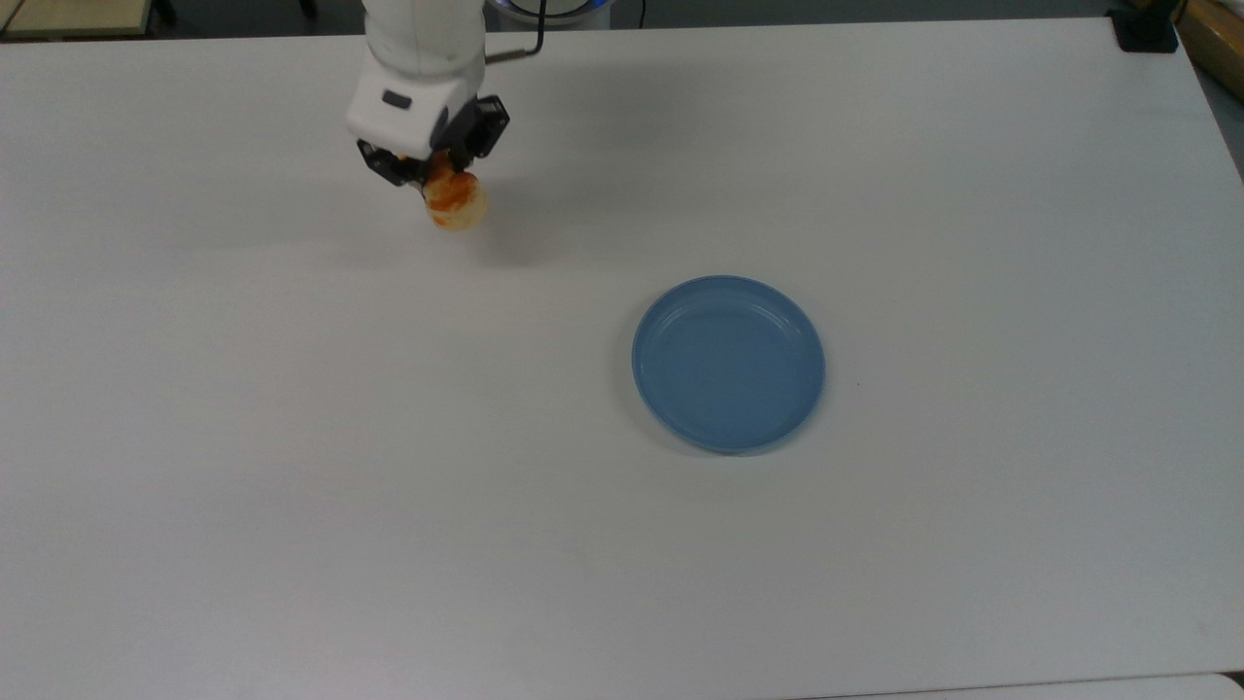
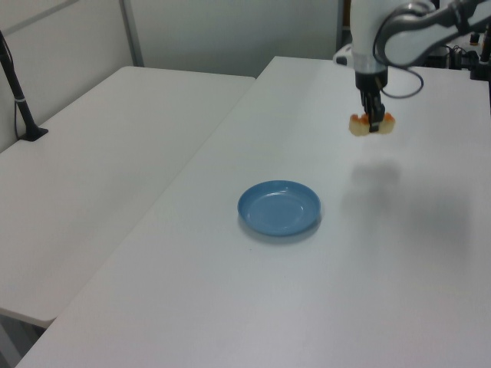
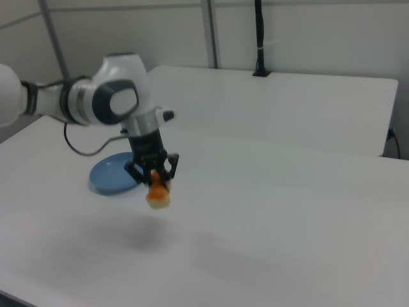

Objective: Put the bread on a plate
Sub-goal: 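Lift the bread roll and carry it over the blue plate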

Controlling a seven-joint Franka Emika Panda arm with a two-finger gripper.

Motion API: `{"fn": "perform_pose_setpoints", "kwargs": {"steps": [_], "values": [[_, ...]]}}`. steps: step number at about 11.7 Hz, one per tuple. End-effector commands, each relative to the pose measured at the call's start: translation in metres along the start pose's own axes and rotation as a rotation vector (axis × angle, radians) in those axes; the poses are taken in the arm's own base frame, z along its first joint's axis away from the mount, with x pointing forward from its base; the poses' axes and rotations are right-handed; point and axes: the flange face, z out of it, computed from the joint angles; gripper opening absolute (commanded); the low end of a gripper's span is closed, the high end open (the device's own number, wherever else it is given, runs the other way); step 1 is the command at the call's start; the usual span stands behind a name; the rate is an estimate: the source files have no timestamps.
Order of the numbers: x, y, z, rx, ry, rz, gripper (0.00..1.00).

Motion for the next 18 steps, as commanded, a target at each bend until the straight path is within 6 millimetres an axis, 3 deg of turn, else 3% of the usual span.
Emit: {"fn": "perform_pose_setpoints", "kwargs": {"steps": [1, 2, 4, 8, 13, 18], "values": [[0.006, 0.005, -0.065, 0.042, 0.032, 0.115, 0.33], [0.013, -0.004, -0.080, 0.043, 0.032, 0.125, 0.33], [0.023, -0.020, -0.091, 0.045, 0.041, 0.153, 0.33], [0.068, -0.071, -0.108, 0.059, 0.080, 0.237, 0.33], [0.134, -0.114, -0.090, 0.107, 0.081, 0.378, 0.34], [0.176, -0.139, -0.076, 0.106, 0.105, 0.445, 0.34]]}}
